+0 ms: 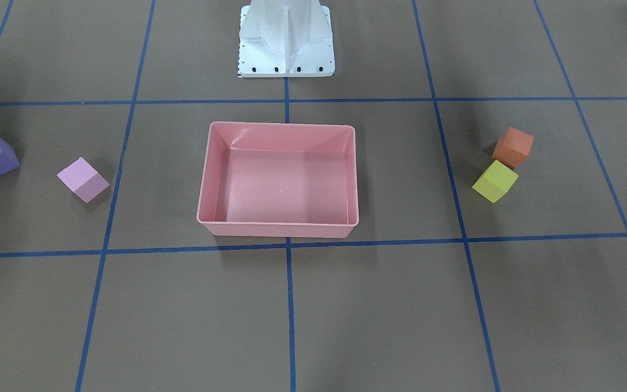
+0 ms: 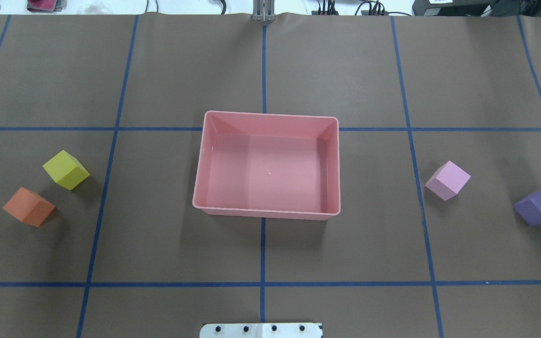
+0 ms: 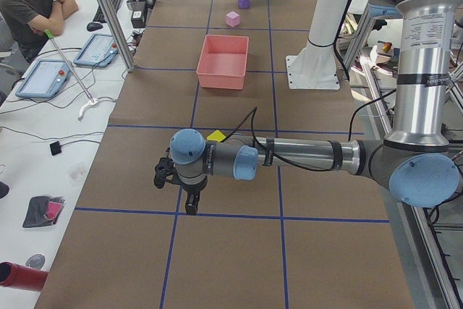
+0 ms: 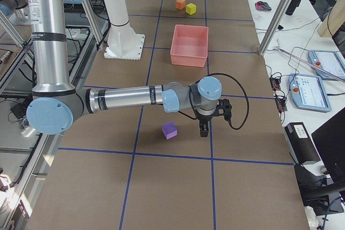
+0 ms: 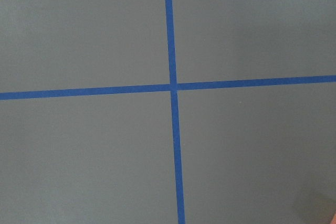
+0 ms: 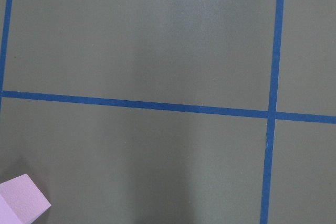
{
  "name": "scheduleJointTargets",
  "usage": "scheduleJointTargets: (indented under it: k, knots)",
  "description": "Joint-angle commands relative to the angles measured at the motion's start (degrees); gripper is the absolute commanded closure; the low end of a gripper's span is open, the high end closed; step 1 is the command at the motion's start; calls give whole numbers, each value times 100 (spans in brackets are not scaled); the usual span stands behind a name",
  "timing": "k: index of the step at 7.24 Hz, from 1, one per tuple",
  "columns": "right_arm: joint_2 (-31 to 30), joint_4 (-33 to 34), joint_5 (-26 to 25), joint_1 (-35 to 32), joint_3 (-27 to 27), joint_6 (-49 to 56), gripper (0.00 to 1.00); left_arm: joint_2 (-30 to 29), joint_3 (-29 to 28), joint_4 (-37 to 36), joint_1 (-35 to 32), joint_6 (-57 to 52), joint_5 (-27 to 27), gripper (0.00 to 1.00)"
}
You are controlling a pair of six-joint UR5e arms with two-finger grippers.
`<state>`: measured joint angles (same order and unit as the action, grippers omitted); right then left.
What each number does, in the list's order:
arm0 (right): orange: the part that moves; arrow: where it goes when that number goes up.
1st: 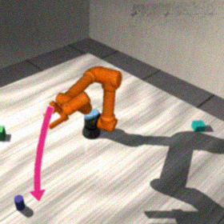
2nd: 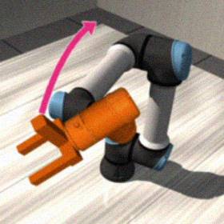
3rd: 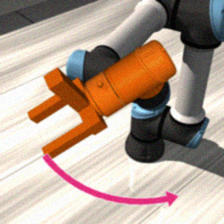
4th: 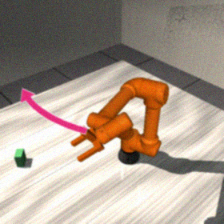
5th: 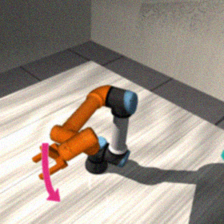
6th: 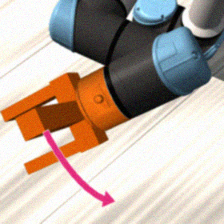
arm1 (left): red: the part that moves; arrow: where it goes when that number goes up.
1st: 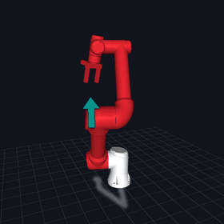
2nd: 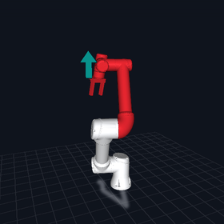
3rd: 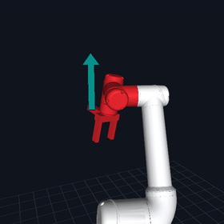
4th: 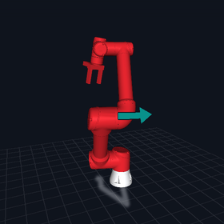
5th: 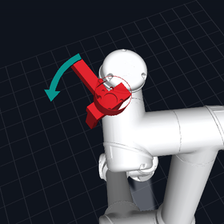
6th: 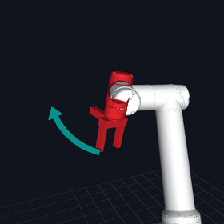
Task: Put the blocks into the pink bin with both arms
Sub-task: 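Move the right gripper toward the purple cube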
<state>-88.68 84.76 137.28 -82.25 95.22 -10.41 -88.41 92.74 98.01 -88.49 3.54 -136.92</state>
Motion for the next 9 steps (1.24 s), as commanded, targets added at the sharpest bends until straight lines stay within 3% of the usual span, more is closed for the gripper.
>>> scheduleJointTargets:
  k: [1,4,6,7,9]
  knots:
    - [-35,-20,-17,7,-30,-22,0,104,60,183,-1,51,-19,0]
    - [-44,-238,0,549,83,-22,0,104,-45,447,34,86,-28,0]
    - [-708,-1718,-43,1086,111,-40,0,96,-62,438,43,86,-28,0]
    - [-956,-2135,-70,1245,111,-48,0,96,-63,447,43,86,-28,0]
    - [-1282,-2200,-297,1692,320,-48,1,96,-63,447,43,86,-28,0]
